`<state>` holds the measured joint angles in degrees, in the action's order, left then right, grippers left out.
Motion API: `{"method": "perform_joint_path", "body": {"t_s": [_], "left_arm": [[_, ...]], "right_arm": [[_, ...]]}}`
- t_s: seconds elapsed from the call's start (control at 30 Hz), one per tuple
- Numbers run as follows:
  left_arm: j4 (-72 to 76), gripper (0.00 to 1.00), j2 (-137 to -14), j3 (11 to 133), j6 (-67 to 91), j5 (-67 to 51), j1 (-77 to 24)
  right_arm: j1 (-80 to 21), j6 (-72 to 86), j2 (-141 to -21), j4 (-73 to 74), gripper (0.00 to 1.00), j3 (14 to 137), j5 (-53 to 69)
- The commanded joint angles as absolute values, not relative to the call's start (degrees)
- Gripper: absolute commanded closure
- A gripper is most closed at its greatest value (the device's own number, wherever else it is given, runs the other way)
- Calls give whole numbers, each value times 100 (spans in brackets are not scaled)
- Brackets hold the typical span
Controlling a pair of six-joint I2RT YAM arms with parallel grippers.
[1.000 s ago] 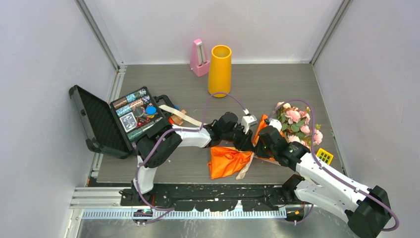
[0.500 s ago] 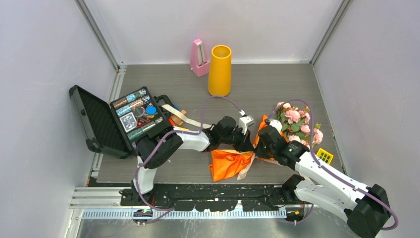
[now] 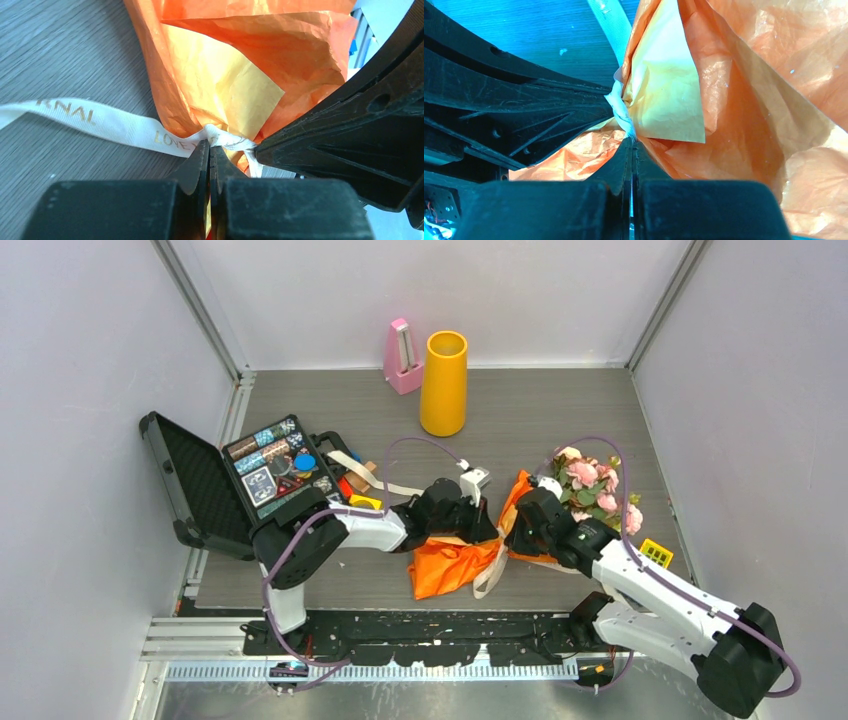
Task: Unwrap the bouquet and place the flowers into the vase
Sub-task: Untie the ribbon from the wrapping paper.
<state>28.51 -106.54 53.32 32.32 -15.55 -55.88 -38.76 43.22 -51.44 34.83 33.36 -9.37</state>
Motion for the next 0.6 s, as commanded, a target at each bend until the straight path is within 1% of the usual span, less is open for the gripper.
{"method": "perform_joint_path", "body": {"t_s": [0.0,0.37,0.57], "left_arm": [[2588,100,-10245,5092,3379,-454,-5296],[2068,100,-9744,4686,3831,246,-5154],[2039,100,-9504,4430,4056,345,-5133]], "right_arm": [[-3894,4017,-5357,3509,100,3599,-520],[-3893,3743,-5572,3342,100,3708,-222],[-3893,3618,-5763,3145,100,3671,-364]]}}
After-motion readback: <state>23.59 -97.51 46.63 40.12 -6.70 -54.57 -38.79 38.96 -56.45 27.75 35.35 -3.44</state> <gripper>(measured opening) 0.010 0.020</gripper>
